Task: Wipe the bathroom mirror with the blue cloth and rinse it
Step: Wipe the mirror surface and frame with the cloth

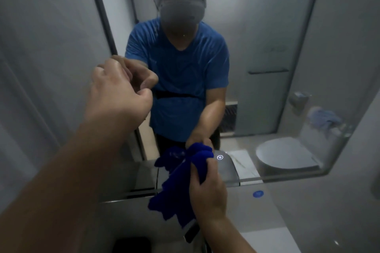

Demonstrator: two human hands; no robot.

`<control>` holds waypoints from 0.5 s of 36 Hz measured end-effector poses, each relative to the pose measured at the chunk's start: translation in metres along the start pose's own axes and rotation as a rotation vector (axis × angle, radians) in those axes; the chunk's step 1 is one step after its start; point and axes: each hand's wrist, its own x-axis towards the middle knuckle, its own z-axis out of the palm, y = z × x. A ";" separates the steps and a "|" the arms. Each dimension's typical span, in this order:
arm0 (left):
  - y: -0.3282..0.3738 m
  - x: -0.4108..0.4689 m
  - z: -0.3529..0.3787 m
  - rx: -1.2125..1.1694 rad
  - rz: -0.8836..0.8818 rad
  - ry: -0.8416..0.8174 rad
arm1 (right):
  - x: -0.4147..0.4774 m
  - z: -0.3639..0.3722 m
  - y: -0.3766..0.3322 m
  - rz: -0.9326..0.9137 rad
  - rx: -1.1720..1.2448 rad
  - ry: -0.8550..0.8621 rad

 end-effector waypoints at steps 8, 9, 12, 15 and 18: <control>0.009 -0.005 -0.003 -0.085 -0.033 0.002 | -0.001 -0.026 0.033 0.250 -0.118 -0.277; 0.013 -0.007 -0.005 -0.129 -0.033 0.007 | -0.004 -0.031 0.044 0.313 -0.073 -0.280; 0.023 -0.015 -0.001 -0.182 -0.016 -0.011 | -0.010 -0.054 0.069 0.390 -0.011 -0.137; 0.039 -0.027 0.014 -0.141 0.005 -0.054 | 0.001 -0.081 0.078 0.405 0.038 0.088; 0.056 -0.042 0.030 -0.190 0.018 -0.102 | 0.030 -0.109 0.073 0.380 0.100 0.266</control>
